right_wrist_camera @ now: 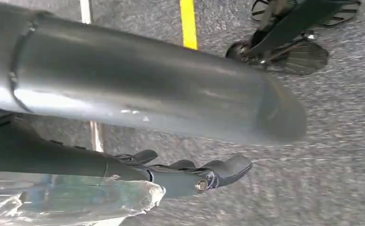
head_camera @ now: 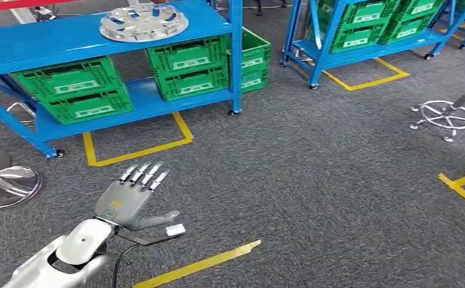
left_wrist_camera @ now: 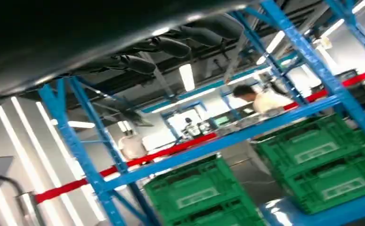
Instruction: Take the parts from the cabinet and place them on the table.
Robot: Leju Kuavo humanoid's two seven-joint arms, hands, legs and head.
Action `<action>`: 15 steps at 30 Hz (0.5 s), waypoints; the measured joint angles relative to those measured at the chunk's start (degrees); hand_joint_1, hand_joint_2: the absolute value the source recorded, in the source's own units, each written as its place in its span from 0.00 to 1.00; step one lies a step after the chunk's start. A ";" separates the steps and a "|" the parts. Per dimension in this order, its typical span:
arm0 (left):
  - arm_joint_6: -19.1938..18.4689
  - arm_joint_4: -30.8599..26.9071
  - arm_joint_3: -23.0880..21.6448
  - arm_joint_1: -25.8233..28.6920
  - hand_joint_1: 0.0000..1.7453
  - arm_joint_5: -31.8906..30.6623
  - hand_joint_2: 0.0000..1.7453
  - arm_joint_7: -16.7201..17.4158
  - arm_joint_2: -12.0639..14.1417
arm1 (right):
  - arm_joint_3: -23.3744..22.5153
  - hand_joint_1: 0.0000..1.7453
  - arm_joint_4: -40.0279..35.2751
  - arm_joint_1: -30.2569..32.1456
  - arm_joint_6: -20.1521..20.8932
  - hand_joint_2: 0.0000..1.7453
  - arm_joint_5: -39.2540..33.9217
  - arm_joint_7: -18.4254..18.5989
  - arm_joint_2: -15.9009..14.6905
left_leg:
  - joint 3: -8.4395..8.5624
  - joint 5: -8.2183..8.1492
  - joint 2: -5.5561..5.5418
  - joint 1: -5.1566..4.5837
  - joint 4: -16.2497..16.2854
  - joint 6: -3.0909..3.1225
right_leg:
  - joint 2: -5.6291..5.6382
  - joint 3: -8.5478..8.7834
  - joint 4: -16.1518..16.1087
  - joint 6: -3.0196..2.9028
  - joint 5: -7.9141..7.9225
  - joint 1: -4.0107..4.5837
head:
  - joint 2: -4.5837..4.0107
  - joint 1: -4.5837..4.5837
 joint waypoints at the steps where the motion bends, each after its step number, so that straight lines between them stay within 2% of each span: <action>1: 0.00 -0.02 0.00 -0.01 0.00 0.00 0.00 0.00 -0.04 | 0.00 0.00 0.00 0.05 0.02 0.00 0.04 0.04 0.00 | -0.26 0.34 -0.58 0.16 -0.17 -0.31 | -0.67 0.11 0.46 -0.35 0.11 0.09 | 0.00 -0.20; 3: 0.00 0.00 0.00 0.19 0.00 0.00 0.00 -0.04 0.00 | 0.00 0.00 0.00 0.07 0.02 0.00 0.00 0.00 0.00 | -0.41 0.69 -1.80 0.47 -0.43 -0.92 | -1.75 0.19 0.50 -0.92 0.11 0.47 | 0.00 -0.09; 4: 0.00 -0.02 0.04 0.18 0.00 0.00 0.00 -0.04 0.13 | 0.02 0.00 0.00 0.01 0.02 0.00 0.00 0.00 0.02 | -0.52 0.53 -2.31 0.45 -0.26 -1.12 | -2.45 0.40 0.09 -1.39 0.32 -0.06 | 0.00 -0.07; 5: 0.02 -0.02 0.07 0.26 0.00 0.00 0.00 -0.04 0.22 | 0.00 0.00 0.00 -0.09 0.02 0.00 0.00 0.00 0.07 | -0.83 -0.27 0.42 0.15 0.54 -1.49 | -3.14 0.61 -0.05 -1.69 0.37 0.03 | 0.00 -0.13; 6: 0.02 -0.02 0.07 0.03 0.00 0.02 0.00 -0.04 0.17 | 0.00 0.00 0.00 -0.10 0.00 0.00 0.00 0.00 0.07 | -1.99 -1.96 2.60 0.19 3.02 -1.82 | -3.75 0.73 -0.06 -2.12 0.26 0.08 | 0.00 -0.74; 7: 0.02 0.00 0.04 -0.05 0.00 0.04 0.00 -0.04 0.13 | 0.00 0.00 0.00 -0.03 0.00 0.00 0.00 0.00 0.07 | -3.91 -4.05 3.84 0.38 6.99 -2.12 | -4.46 0.77 -0.05 -2.30 0.15 0.20 | 0.00 -0.63; 8: 0.00 0.00 0.04 0.00 0.00 0.13 0.00 -0.04 0.11 | 0.00 0.00 0.00 0.15 0.00 0.00 0.00 0.00 0.07 | -6.23 -6.14 4.51 0.59 11.81 -2.33 | -5.29 0.83 -0.05 -2.49 0.02 0.32 | 0.00 -0.70; 9: -0.04 0.04 0.04 0.12 0.00 0.17 0.00 -0.04 0.11 | 0.00 0.00 0.00 0.31 -0.02 0.00 0.00 0.00 0.07 | -8.30 -7.41 4.79 0.78 15.88 -2.50 | -6.10 0.83 -0.05 -2.56 -0.06 0.37 | 0.00 -0.66; 10: -0.09 0.11 0.04 0.26 0.00 0.20 0.00 -0.04 0.11 | 0.00 0.00 0.00 0.35 -0.07 0.00 0.00 0.00 0.07 | -8.91 -7.16 4.88 0.90 16.96 -2.55 | -6.77 0.89 -0.04 -2.58 -0.12 0.39 | 0.00 -0.68; 11: -0.18 0.18 0.04 0.34 0.00 0.26 0.00 -0.04 0.11 | 0.00 0.00 0.00 0.32 -0.07 0.00 0.00 0.00 0.07 | -8.24 -5.60 4.97 0.96 15.64 -2.52 | -7.44 1.01 -0.04 -2.56 -0.23 0.42 | 0.00 -0.68; 12: -0.24 0.17 0.04 0.34 0.00 0.33 0.00 -0.04 0.11 | 0.00 0.00 0.00 0.25 -0.07 0.00 0.00 0.00 0.07 | -6.53 -3.38 5.17 0.96 12.44 -2.35 | -8.05 1.21 -0.04 -2.48 -0.38 0.47 | 0.00 -0.70; 13: -0.26 0.17 0.09 0.31 0.00 0.39 0.00 -0.04 0.11 | 0.00 0.00 0.00 0.19 -0.07 0.00 0.00 0.00 0.07 | -4.08 -0.95 5.82 0.85 7.89 -1.99 | -8.63 1.50 -0.04 -2.39 -0.55 0.53 | 0.00 -0.70; 14: -0.26 0.17 0.11 0.23 0.00 0.48 0.00 -0.04 0.09 | 0.00 0.00 0.00 0.14 -0.07 0.00 0.00 0.00 0.07 | -1.41 1.01 7.69 0.50 3.16 -1.30 | -9.18 1.86 -0.05 -2.22 -0.76 0.62 | 0.00 -0.68; 15: -0.28 0.17 0.13 0.11 0.00 0.55 0.00 -0.04 0.11 | 0.00 0.00 0.00 0.11 -0.07 0.00 0.00 0.00 0.09 | -0.07 0.28 10.05 -0.30 0.85 -0.75 | -9.74 2.00 0.04 -1.81 -1.09 0.99 | 0.00 -0.63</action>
